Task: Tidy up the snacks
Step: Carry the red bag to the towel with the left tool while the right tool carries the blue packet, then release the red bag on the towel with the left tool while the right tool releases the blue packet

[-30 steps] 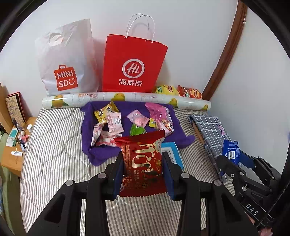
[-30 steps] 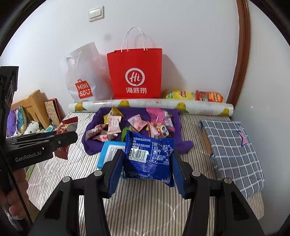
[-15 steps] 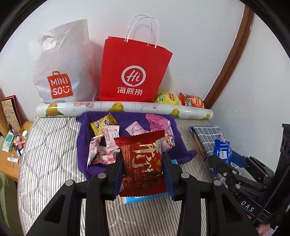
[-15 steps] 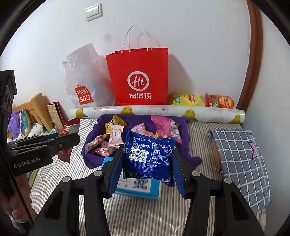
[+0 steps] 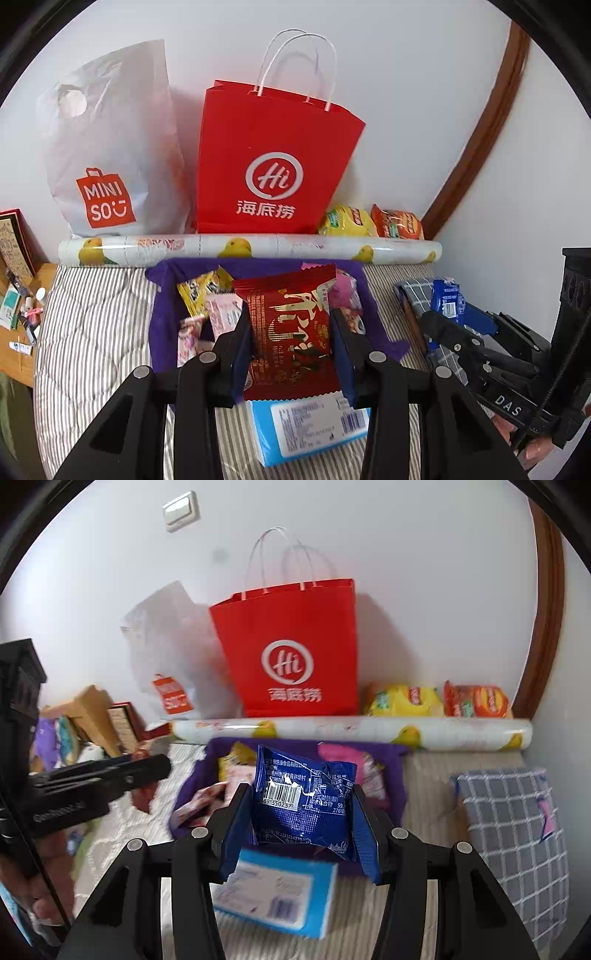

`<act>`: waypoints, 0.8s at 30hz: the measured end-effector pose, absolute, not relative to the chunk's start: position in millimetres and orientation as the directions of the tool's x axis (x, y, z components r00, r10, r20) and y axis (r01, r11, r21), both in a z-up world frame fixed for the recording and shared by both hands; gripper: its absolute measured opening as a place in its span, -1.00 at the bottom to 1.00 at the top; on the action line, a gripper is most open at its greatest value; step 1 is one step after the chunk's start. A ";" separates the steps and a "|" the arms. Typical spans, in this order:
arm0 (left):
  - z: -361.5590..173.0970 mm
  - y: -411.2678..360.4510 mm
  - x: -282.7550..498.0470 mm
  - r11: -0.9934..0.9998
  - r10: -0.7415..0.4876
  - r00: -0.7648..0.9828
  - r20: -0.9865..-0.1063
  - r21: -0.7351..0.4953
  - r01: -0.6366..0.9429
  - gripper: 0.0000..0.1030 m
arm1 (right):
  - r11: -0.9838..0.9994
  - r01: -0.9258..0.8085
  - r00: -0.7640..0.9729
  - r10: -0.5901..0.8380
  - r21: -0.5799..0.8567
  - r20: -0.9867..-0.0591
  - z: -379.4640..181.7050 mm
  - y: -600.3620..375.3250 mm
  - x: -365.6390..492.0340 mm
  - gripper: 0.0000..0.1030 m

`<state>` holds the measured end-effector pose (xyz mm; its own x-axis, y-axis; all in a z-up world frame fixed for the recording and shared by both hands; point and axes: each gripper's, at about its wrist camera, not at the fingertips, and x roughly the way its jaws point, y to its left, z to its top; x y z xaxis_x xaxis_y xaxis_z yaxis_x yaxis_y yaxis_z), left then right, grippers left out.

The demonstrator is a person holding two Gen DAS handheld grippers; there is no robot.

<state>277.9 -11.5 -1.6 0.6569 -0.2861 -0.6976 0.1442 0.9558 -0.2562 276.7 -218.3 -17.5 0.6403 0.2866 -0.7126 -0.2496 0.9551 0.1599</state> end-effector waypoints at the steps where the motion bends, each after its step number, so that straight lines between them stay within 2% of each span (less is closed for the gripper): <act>1: -2.7 -9.8 282.7 0.956 -0.284 0.657 -0.699 -0.257 0.139 -0.27 | 0.956 -0.249 0.640 0.282 0.155 -0.715 -19.3 -218.7 282.3 0.00; 14: -29.8 -4.7 334.5 0.956 -0.275 0.624 -0.731 -0.275 0.100 -0.27 | 0.949 -0.259 0.588 0.304 0.182 -0.749 -55.8 -221.4 344.0 0.02; 24: -67.5 -6.1 366.5 0.956 -0.275 0.565 -0.778 -0.283 0.077 -0.27 | 0.950 -0.262 0.492 0.282 0.169 -0.823 -105.0 -208.6 383.9 0.02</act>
